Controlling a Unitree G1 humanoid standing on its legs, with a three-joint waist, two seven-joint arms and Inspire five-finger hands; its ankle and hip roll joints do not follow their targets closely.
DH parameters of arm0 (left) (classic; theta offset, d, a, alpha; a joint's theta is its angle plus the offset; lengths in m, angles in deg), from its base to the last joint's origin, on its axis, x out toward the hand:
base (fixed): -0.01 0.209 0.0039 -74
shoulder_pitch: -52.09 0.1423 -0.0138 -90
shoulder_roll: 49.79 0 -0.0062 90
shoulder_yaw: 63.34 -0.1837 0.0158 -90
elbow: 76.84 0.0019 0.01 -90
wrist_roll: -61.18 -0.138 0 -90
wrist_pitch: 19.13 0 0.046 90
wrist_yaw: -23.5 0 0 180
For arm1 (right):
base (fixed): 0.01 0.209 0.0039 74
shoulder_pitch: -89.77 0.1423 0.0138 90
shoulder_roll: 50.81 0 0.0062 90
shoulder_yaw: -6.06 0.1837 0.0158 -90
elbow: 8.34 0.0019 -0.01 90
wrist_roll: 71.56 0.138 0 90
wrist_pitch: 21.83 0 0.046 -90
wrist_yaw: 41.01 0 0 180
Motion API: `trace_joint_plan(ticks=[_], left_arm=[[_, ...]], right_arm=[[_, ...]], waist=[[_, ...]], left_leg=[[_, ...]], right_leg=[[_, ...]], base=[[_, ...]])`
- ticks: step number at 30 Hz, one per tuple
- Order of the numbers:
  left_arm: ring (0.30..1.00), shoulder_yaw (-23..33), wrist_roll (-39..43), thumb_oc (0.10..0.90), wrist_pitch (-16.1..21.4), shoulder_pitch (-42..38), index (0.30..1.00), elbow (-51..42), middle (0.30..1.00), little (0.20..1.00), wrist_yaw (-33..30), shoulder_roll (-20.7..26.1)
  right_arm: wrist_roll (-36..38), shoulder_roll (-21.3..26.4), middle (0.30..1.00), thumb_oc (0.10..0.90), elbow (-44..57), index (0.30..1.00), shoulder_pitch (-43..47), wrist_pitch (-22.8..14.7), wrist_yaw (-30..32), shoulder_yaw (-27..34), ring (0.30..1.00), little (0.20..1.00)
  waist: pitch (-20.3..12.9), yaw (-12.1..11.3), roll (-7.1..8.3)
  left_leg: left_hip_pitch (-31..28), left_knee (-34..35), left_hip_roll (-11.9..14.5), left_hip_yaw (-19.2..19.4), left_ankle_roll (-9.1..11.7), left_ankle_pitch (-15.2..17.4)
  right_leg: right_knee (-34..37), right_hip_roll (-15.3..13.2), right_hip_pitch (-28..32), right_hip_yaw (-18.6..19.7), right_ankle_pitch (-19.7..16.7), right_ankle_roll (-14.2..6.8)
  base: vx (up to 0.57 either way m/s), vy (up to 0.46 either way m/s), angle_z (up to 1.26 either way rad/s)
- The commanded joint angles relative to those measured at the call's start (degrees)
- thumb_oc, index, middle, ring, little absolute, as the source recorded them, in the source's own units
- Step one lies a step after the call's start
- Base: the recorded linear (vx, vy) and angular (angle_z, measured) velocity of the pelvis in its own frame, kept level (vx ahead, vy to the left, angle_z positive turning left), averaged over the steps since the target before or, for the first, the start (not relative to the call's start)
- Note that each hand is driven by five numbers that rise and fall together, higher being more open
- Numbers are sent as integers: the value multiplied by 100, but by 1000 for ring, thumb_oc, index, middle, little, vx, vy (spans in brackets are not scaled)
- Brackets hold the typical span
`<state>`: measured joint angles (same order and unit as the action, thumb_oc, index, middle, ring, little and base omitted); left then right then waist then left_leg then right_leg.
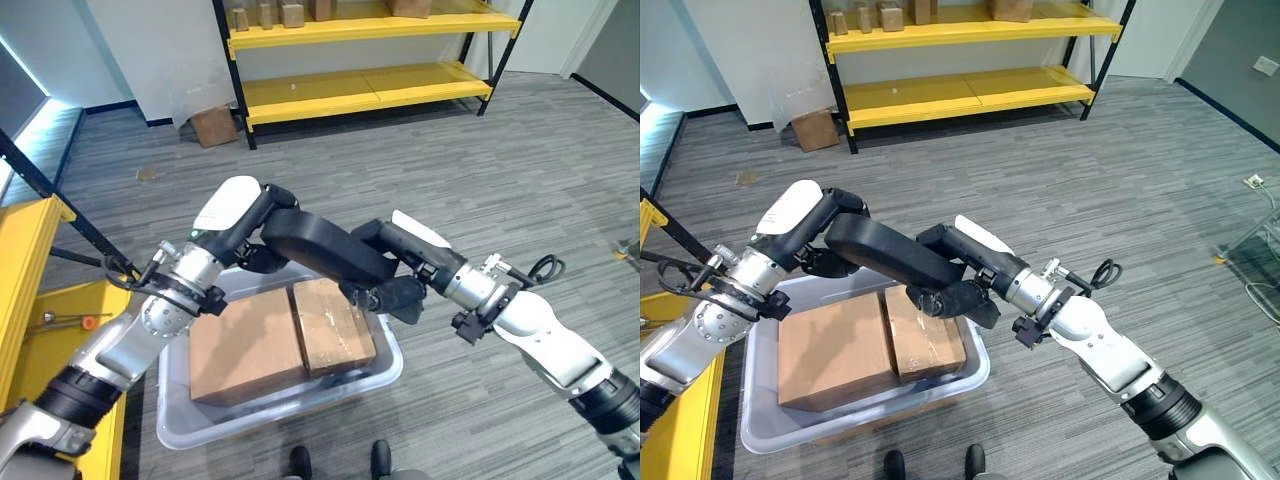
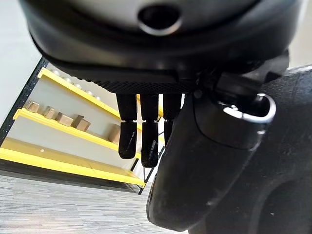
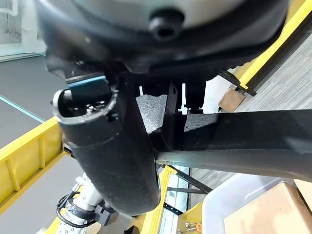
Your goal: Move parts from the plastic box to the shelf.
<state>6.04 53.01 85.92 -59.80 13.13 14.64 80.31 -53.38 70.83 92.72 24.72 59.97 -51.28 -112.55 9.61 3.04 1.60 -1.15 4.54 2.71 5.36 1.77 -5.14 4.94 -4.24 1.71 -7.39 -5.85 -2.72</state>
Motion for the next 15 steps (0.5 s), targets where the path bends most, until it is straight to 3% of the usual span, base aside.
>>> trace_joint_plan(ticks=[1,15], left_arm=[[300,197,156,400,404,-658,300,-107,300,300,-191,13],[300,596,283,400,437,-238,300,-464,300,300,-171,-44]], right_arm=[[131,-329,300,400,142,300,626,-542,215,134,300,300],[65,-344,300,400,183,300,449,-531,185,320,300,300]], waist=[[-707,27,83],[-718,-9,94]], left_leg=[[-419,46,304,-5,173,428],[-417,46,314,-31,171,433]], right_leg=[[-8,-462,88,118,-1,-630],[-8,-462,116,96,11,-614]], base=[[0,0,0],[0,0,0]])
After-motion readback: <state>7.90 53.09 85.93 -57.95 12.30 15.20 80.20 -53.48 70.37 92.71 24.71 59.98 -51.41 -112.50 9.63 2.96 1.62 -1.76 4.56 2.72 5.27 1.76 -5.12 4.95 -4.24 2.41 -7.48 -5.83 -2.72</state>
